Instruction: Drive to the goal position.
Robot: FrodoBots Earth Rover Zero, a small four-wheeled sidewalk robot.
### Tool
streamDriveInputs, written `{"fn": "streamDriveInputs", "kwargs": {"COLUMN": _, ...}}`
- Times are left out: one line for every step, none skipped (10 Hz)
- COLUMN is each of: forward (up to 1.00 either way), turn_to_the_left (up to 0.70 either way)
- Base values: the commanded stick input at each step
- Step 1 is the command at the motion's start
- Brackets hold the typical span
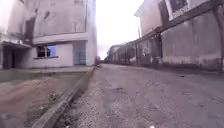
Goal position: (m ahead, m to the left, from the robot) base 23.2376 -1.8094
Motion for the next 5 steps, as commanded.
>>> {"fn": "streamDriveInputs", "kwargs": {"forward": 0.00, "turn_to_the_left": 0.00}}
{"fn": "streamDriveInputs", "kwargs": {"forward": 0.00, "turn_to_the_left": 0.00}}
{"fn": "streamDriveInputs", "kwargs": {"forward": 0.00, "turn_to_the_left": 0.00}}
{"fn": "streamDriveInputs", "kwargs": {"forward": 0.00, "turn_to_the_left": 0.00}}
{"fn": "streamDriveInputs", "kwargs": {"forward": 0.00, "turn_to_the_left": -0.43}}
